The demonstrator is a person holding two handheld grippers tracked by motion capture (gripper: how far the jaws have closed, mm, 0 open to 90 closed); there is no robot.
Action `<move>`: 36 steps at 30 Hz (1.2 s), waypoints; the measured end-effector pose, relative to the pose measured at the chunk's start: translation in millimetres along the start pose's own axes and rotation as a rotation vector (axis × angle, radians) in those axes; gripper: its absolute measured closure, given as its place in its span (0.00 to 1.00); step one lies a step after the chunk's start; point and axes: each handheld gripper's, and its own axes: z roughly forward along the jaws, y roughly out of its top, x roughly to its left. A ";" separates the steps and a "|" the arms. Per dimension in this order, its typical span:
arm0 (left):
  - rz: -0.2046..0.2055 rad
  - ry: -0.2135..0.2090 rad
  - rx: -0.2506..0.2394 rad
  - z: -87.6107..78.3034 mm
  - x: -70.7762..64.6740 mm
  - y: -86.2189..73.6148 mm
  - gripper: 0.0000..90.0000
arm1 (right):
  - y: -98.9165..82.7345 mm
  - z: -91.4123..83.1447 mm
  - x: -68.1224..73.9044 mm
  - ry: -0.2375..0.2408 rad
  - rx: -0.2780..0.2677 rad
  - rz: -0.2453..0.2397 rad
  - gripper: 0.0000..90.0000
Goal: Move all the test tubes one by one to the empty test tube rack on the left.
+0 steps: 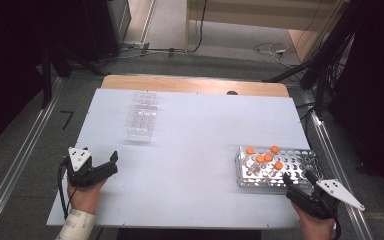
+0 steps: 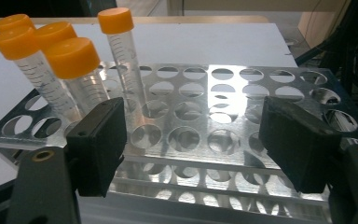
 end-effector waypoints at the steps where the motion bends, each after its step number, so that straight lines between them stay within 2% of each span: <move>1: 0.000 0.000 0.000 0.1 0.0 -0.1 0.07 | 0.0 0.6 1.6 0.004 0.003 -0.003 0.24; 8: -0.005 0.006 -0.004 -0.5 0.1 0.0 0.07 | 0.2 1.4 5.9 0.021 0.001 -0.018 0.25; 13: -0.002 0.006 -0.002 0.3 -0.3 -0.3 0.07 | 0.3 2.5 10.3 0.052 0.003 -0.021 0.25; 27: -0.006 0.003 0.003 1.2 -0.8 -0.5 0.07 | 0.4 8.0 20.9 0.080 0.011 -0.043 0.26; 36: -0.002 0.005 0.006 1.1 -0.9 -0.5 0.07 | -0.1 13.0 27.4 0.125 0.019 -0.067 0.39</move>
